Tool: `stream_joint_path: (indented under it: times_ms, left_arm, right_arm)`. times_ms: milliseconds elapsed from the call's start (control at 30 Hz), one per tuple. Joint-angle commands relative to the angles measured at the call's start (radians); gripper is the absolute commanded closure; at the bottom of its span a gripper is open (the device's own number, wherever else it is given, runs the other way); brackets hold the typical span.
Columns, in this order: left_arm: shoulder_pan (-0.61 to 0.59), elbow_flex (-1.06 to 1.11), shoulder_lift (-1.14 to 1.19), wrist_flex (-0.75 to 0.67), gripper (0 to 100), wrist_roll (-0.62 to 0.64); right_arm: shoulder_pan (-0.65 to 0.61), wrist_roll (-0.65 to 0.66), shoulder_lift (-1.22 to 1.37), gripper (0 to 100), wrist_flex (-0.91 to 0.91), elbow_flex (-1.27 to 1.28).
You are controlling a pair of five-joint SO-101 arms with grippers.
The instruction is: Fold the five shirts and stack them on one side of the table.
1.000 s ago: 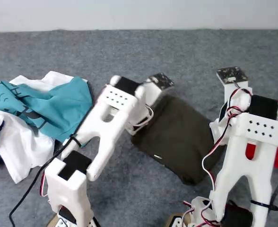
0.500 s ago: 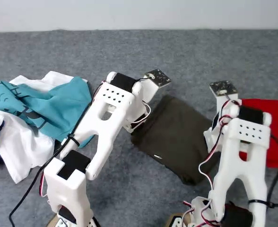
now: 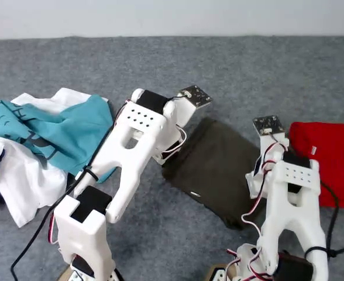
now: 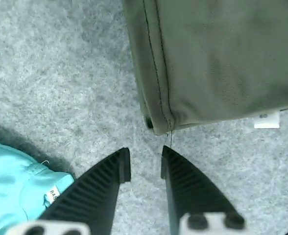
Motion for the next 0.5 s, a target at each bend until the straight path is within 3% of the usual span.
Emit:
stream_joint_path:
  times_ms: [0, 467]
  left_arm:
    - [0.006, -0.031, -0.058, 0.008, 88, -0.009]
    - [0.006, -0.031, -0.057, 0.008, 88, -0.009]
  right_arm:
    - [-0.002, 0.005, -0.027, 77.2, -0.076, 0.035]
    - [-0.01, 0.012, -0.027, 77.4, -0.302, 0.173]
